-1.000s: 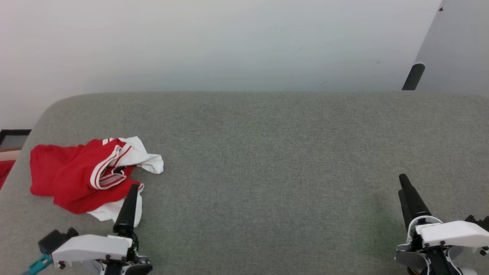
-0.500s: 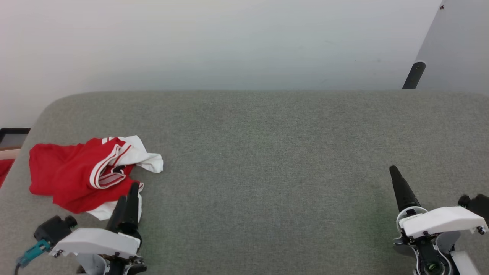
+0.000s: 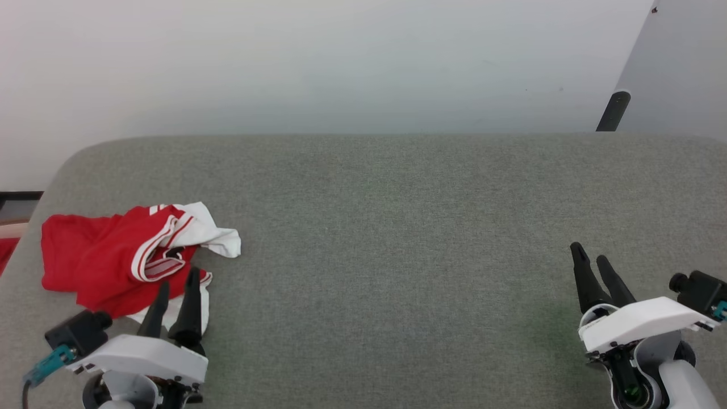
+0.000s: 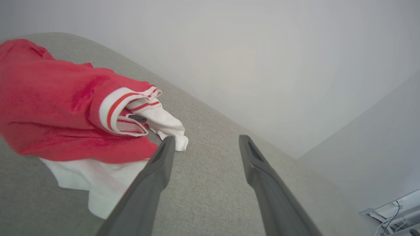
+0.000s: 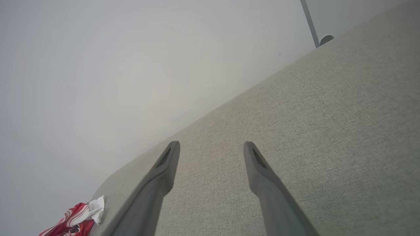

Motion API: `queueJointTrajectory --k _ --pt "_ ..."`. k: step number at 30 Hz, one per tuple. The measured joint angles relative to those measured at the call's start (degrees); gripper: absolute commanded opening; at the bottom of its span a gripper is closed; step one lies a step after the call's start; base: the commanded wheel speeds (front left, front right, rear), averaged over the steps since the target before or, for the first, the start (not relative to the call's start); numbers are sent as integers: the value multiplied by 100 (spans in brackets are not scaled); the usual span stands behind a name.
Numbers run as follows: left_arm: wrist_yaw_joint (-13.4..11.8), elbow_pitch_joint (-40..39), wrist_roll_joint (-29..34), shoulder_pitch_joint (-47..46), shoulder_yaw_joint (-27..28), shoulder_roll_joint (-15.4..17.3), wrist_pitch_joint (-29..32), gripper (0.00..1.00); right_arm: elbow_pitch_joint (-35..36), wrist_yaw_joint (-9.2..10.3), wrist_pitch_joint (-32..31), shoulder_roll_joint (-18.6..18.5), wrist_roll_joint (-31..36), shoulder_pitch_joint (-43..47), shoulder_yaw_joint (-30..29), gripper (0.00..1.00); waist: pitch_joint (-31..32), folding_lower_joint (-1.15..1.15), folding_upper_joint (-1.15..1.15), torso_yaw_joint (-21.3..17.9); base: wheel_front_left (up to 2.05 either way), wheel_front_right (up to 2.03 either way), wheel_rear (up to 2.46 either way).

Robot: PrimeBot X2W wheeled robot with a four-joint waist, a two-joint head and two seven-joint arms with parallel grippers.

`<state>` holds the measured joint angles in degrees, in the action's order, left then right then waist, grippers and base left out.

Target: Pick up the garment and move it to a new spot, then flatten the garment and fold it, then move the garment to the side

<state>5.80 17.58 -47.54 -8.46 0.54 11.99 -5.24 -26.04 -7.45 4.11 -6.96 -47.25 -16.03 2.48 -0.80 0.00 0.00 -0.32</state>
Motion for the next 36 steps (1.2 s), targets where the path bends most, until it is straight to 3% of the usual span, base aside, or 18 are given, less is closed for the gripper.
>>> queueJointTrajectory --k 17,36 --pt "78 138 1290 -102 -59 149 -291 100 21 0 102 8 1607 -138 -2 100 7 0 0 -20 0 0 0" --pt "134 307 2240 -186 -102 260 -546 100 69 -1 172 3 2851 -246 -32 100 17 0 0 -43 0 0 0"
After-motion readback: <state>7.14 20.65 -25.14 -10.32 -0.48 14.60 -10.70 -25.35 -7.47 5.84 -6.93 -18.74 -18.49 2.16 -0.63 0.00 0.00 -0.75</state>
